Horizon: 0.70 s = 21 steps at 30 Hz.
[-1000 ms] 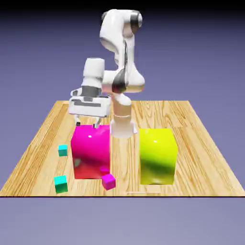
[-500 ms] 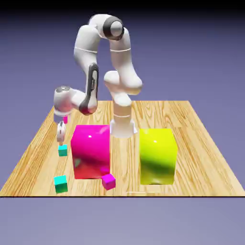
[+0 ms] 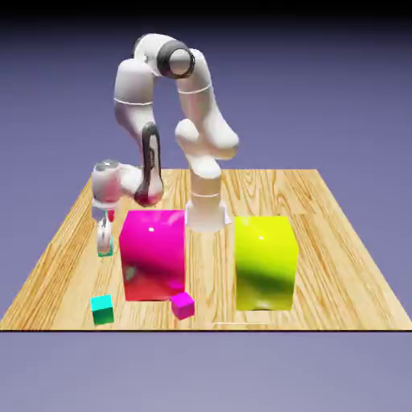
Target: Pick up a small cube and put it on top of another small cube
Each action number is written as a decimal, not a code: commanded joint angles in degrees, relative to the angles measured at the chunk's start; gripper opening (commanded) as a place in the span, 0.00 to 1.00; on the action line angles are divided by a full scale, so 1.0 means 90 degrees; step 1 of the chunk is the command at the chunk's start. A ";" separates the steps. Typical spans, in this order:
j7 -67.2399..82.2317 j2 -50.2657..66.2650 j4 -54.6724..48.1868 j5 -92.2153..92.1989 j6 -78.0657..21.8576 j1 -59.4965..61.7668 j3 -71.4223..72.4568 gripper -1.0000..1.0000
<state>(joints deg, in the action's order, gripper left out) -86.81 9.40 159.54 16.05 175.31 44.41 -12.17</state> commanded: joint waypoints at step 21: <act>0.2119 0.1100 -0.3492 -0.1599 -0.2340 -0.2500 0.0681 0.00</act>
<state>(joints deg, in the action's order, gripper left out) -67.73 19.30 128.11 1.65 154.28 21.91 -6.03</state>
